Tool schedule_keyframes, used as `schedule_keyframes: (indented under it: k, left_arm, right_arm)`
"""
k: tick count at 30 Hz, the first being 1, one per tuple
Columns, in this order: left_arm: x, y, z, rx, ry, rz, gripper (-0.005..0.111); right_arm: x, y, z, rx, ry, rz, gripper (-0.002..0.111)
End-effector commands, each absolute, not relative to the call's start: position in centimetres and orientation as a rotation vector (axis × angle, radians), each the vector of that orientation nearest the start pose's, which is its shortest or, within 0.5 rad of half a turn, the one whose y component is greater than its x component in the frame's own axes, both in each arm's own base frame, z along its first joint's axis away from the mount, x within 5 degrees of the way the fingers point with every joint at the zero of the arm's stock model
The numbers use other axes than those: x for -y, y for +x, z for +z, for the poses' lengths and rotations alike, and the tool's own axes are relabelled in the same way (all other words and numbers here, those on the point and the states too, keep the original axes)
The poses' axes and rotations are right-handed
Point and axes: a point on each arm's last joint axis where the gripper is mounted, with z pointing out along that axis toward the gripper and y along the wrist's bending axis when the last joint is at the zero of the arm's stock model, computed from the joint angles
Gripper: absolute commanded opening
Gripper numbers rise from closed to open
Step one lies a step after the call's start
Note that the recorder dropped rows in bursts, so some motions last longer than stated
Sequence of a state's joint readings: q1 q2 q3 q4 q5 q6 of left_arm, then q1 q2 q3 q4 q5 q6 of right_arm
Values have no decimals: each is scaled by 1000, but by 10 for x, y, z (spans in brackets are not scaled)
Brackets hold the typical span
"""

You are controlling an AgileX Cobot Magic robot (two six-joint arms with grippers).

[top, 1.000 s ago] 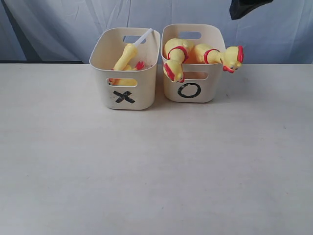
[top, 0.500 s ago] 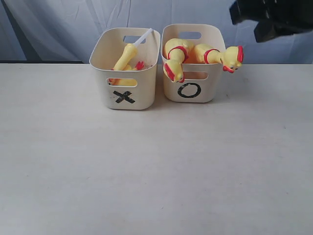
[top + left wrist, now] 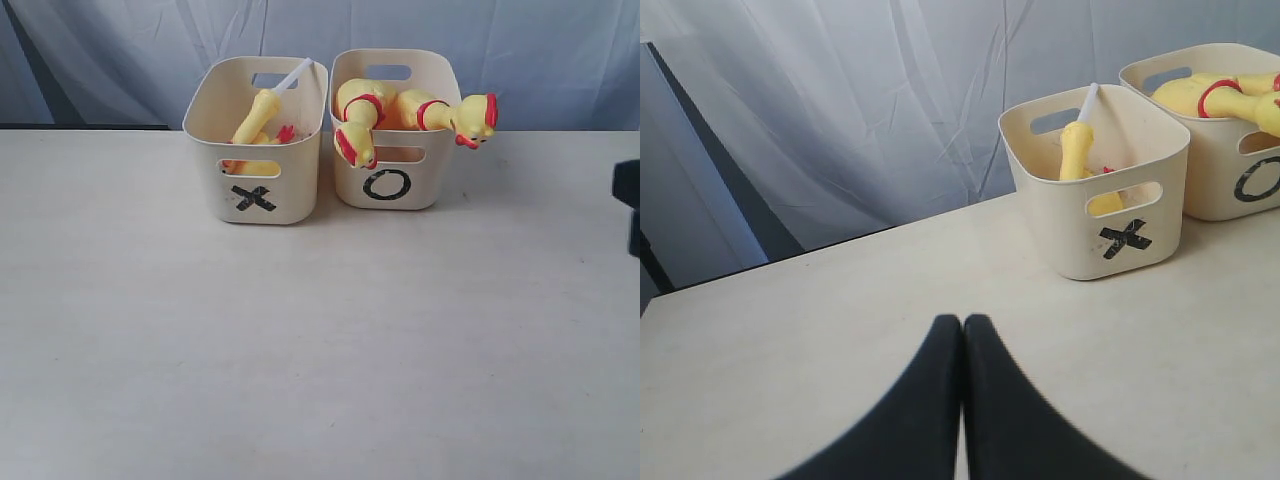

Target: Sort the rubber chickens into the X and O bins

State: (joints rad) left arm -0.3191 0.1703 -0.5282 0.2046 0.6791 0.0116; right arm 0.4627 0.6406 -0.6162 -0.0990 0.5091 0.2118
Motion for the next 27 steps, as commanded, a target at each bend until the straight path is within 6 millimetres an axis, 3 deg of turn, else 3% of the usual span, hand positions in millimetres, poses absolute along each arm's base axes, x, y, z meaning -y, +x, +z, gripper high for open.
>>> schedule_keyframes:
  k: [1, 8, 16, 20, 27]
  left_arm:
    - [-1, 34, 316, -1753, 344, 4, 0]
    - [-1, 32, 316, -1745, 337, 4, 0]
    - [-9, 14, 318, -1676, 172, 119, 0]
    - [-12, 2, 319, -1628, 91, 191, 0]
    - [-12, 0, 319, -1623, 22, 268, 0]
  right_arm:
    - [-40, 91, 318, -1999, -298, 326, 0]
    - [-31, 75, 322, -1967, -286, 332, 0]
    - [-26, 66, 324, -1924, -271, 329, 0]
    - [-14, 49, 330, -1839, -143, 323, 0]
    - [1, 22, 336, -1693, 57, 186, 0]
